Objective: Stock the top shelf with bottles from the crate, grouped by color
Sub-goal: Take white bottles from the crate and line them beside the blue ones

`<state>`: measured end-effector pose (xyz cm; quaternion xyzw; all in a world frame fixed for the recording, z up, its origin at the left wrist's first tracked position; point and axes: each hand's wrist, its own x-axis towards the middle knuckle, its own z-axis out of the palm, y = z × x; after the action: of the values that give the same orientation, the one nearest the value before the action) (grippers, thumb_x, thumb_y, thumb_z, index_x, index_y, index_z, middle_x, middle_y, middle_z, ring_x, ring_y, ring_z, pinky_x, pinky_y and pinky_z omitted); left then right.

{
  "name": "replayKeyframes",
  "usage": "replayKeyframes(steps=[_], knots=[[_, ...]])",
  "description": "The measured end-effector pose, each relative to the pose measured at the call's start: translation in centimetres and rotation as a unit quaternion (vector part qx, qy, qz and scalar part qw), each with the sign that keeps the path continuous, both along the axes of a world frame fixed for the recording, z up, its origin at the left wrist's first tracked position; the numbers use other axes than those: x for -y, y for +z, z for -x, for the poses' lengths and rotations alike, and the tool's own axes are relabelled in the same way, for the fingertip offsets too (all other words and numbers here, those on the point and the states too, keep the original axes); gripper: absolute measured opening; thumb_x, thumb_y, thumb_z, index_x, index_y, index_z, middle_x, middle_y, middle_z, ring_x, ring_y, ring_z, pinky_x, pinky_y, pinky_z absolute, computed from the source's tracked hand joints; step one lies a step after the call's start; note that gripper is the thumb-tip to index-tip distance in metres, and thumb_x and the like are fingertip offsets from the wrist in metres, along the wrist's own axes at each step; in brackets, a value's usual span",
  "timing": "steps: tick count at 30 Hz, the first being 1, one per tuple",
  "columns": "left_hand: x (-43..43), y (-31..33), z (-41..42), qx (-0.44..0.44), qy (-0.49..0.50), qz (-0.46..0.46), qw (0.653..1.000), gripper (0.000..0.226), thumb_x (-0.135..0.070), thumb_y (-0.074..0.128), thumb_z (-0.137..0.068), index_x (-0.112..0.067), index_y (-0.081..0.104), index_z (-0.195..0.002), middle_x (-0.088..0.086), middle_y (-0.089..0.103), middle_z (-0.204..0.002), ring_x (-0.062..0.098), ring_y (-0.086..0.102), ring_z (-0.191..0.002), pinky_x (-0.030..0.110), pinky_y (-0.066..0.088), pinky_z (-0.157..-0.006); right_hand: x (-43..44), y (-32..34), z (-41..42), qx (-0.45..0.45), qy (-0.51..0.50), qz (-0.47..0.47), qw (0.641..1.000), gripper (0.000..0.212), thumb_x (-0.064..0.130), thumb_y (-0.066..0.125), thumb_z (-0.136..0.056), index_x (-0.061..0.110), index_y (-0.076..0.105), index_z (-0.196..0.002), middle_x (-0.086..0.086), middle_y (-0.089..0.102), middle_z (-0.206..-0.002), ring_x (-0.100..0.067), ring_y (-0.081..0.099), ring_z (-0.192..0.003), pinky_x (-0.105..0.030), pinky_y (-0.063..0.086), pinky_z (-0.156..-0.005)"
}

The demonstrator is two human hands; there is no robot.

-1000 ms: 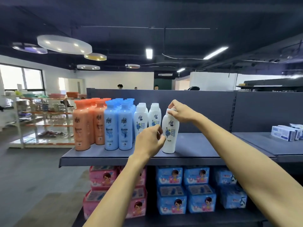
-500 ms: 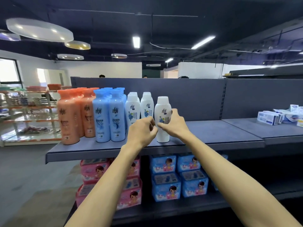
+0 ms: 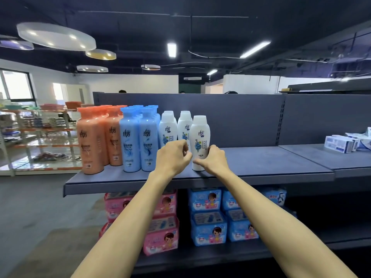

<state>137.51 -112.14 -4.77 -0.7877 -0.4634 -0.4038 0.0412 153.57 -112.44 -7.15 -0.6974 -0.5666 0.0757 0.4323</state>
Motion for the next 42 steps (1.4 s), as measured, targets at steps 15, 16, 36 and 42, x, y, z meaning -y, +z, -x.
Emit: replayKeyframes(steps=[15,16,36,42], knots=[[-1.9,-0.5,2.0,-0.003,0.029,0.009,1.0,0.008,-0.03,0.056,-0.082,-0.023,0.058,-0.081,-0.008,0.066,-0.077,0.021,0.06,-0.075,0.029,0.045,-0.063,-4.6,0.4,2.1,-0.004,-0.007,0.03,1.0,0.061,0.04,0.085,-0.07,0.008,0.051,-0.109,-0.011,0.063,-0.113,-0.031,0.06,-0.105,-0.037,0.048,-0.077],[-2.1,-0.6,2.1,-0.005,0.029,0.011,0.999,0.008,-0.031,0.056,-0.082,-0.023,0.059,-0.082,-0.008,0.066,-0.077,0.021,0.06,-0.076,0.03,0.046,-0.064,-4.9,0.4,2.2,-0.004,-0.009,0.031,0.999,0.062,0.041,0.085,-0.07,0.007,0.051,-0.11,-0.011,0.063,-0.114,-0.032,0.06,-0.105,-0.036,0.047,-0.077],[-5.3,-1.4,1.5,-0.009,0.031,-0.007,0.999,0.012,-0.032,0.056,-0.081,-0.021,0.06,-0.084,-0.006,0.067,-0.08,0.023,0.061,-0.081,0.032,0.046,-0.065,-8.7,0.1,3.0,0.013,-0.012,0.031,0.999,0.059,0.035,0.079,-0.078,0.001,0.05,-0.117,-0.017,0.061,-0.119,-0.037,0.057,-0.112,-0.04,0.047,-0.09],[-5.1,-2.0,1.7,-0.017,0.028,0.004,0.999,0.014,-0.036,0.056,-0.082,-0.022,0.06,-0.085,-0.007,0.067,-0.079,0.023,0.061,-0.082,0.03,0.043,-0.065,-8.4,0.2,3.1,0.011,-0.013,0.036,0.999,0.061,0.036,0.08,-0.077,0.001,0.051,-0.117,-0.017,0.061,-0.119,-0.037,0.055,-0.114,-0.039,0.045,-0.09]])
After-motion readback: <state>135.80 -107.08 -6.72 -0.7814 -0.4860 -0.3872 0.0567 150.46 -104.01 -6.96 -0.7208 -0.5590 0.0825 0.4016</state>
